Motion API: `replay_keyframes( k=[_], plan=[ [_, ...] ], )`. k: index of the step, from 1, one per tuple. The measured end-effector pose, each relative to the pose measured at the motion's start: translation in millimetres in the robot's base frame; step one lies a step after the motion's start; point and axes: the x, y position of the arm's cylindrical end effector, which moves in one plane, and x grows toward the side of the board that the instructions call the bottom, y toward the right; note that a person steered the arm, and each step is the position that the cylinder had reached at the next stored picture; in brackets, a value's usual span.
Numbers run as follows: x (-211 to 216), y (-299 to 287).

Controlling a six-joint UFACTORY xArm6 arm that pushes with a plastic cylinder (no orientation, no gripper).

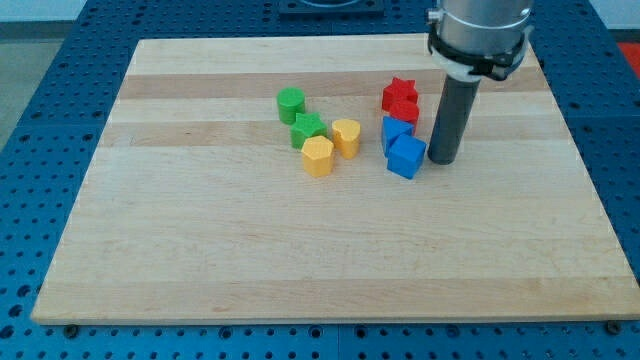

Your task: Push the yellow heart into the green star

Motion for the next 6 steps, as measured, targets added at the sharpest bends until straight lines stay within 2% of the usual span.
replay_keyframes(
  k=[2, 5, 6],
  plan=[
    [-14.1, -12.9],
    [-15.1, -116.4],
    [-31.4, -146.2]
  ],
)
